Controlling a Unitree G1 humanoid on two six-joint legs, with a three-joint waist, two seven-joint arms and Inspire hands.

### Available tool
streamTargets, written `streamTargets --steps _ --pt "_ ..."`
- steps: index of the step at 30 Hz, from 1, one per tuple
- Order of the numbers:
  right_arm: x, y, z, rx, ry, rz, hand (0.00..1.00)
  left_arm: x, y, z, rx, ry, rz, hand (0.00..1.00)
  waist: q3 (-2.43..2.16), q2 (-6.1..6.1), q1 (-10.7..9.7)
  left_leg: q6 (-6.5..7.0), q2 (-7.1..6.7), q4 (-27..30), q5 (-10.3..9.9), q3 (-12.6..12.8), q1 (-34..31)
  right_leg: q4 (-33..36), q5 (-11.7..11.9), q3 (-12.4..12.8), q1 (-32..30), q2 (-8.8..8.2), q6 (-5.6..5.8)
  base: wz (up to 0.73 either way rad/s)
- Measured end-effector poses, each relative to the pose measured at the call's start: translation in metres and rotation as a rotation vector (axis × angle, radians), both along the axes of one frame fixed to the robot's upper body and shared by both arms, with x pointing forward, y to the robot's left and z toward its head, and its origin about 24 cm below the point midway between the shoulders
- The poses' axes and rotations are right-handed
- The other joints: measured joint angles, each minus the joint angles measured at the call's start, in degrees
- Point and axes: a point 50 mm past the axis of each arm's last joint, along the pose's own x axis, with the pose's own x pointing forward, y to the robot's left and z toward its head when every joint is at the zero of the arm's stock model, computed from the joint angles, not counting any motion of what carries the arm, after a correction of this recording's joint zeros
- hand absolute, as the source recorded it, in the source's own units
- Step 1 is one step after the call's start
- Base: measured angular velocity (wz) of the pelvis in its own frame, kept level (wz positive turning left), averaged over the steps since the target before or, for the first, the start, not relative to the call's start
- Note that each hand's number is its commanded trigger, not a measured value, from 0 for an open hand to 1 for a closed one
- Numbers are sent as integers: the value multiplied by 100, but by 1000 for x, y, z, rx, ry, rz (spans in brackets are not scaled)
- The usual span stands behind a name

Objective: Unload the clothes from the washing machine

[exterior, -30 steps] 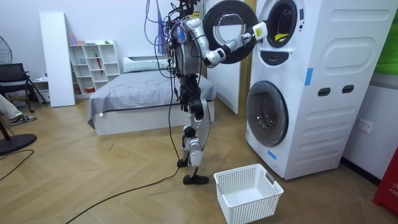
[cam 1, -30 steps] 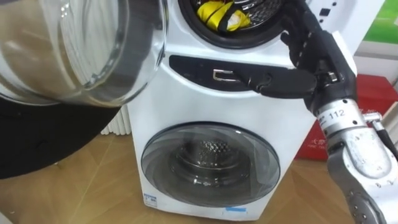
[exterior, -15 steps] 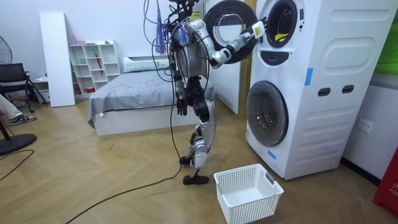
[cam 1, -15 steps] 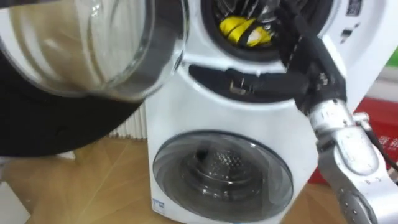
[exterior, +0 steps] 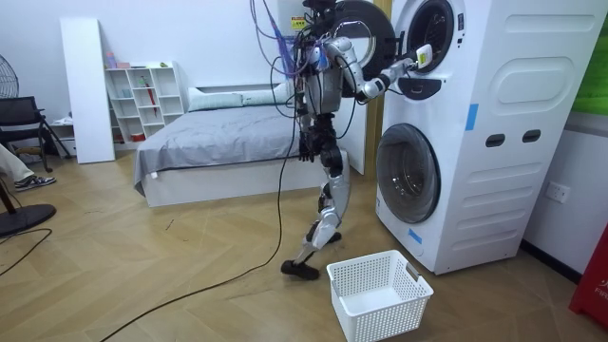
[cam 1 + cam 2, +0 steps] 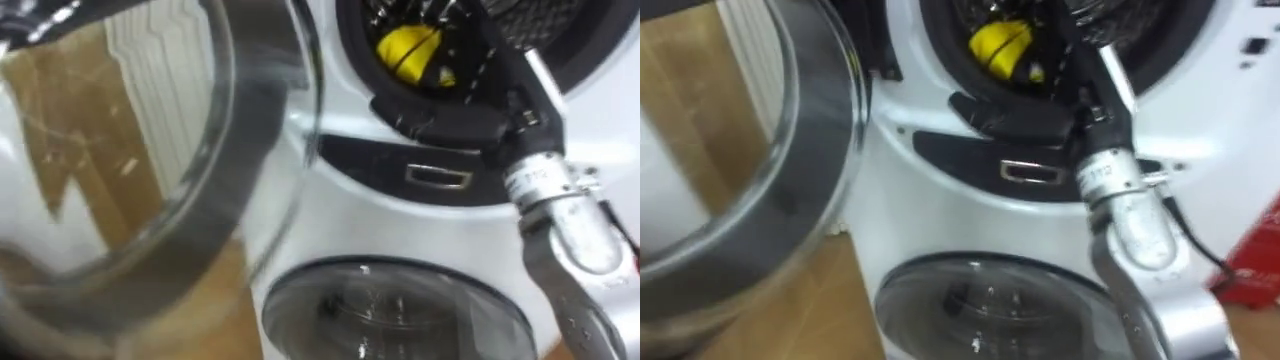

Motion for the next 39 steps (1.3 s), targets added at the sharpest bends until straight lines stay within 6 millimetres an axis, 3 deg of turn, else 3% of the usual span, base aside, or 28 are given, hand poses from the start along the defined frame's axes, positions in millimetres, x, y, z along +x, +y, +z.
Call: streamTargets --steps 1,2,3,4,6,8,9,10,11,12,14,22,30,39 --pt "0 0 0 -13 -7 -9 0 6 3 2 14 -13 -4 0 8 43 -4 19 15 -212 -35 -16 220 199 233 -39 -86 -6 -8 -35" --pt "0 0 0 -15 -8 -11 0 10 6 3 22 -23 -6 0 16 53 -7 24 20 -340 -46 -39 295 230 243 -68 -167 -8 -10 -41" --pt "0 0 1 -26 -11 -10 0 17 9 5 33 -43 -10 0 48 98 33 23 68 -478 -51 -75 388 273 53 -82 -363 47 -43 -34" --pt "0 -1 1 -44 -12 -19 0 25 9 6 36 -67 -18 0 76 148 11 21 155 -570 -49 -91 490 181 -175 -78 -595 215 -82 -27" --pt "0 -1 0 -51 -4 -22 0 34 9 8 34 -97 -25 0 73 225 -47 13 257 -697 -45 -81 606 -309 -233 -113 -925 416 -124 -13" --pt "0 -1 0 -76 -10 -32 0 39 7 9 34 -127 -28 0 67 240 -57 -5 295 -821 -50 -23 751 -1289 -24 -169 -1070 532 -220 -8" --pt "-1 1 -1 -83 -9 -23 0 39 5 8 29 -131 -27 0 55 258 -95 -48 323 -862 -70 -15 866 -1779 578 -201 -1092 606 -240 7" --pt "-3 1 -6 -93 6 -14 0 36 2 6 21 -122 -24 0 -19 336 -99 -96 373 -917 -94 -41 997 -1955 966 -259 -1002 693 -332 0" --pt "-4 2 -8 -96 12 -6 0 35 1 6 19 -119 -23 0 -74 369 -88 -121 404 -993 -104 -36 1068 -2072 1001 -290 -921 734 -350 -12" --pt "-4 3 -8 -99 13 10 0 27 1 5 20 -100 -21 0 -93 437 -45 -163 453 -1103 -106 -32 1184 -2275 1073 -290 -736 859 -379 -18" --pt "-4 2 -6 -84 8 15 0 22 4 5 29 -82 -23 0 -100 478 -35 -210 504 -1221 -81 -12 1268 -2469 1140 -262 -618 954 -406 -12" --pt "-13 2 14 -63 -74 39 0 -8 5 2 19 -1 14 0 -56 433 -115 -343 637 -1325 -142 -15 1464 -2738 1193 -197 -330 1154 -476 -3" --pt "-28 0 42 -51 -217 45 0 -8 1 1 9 -11 13 0 -34 274 -241 -395 702 -1323 -140 50 1477 -2740 1217 -139 -312 1224 -517 -4" --pt "-31 1 45 -59 -235 46 0 -16 -3 -1 0 2 21 0 -41 293 -224 -404 718 -1320 -139 102 1477 -2741 1229 -60 -343 1240 -535 -3"
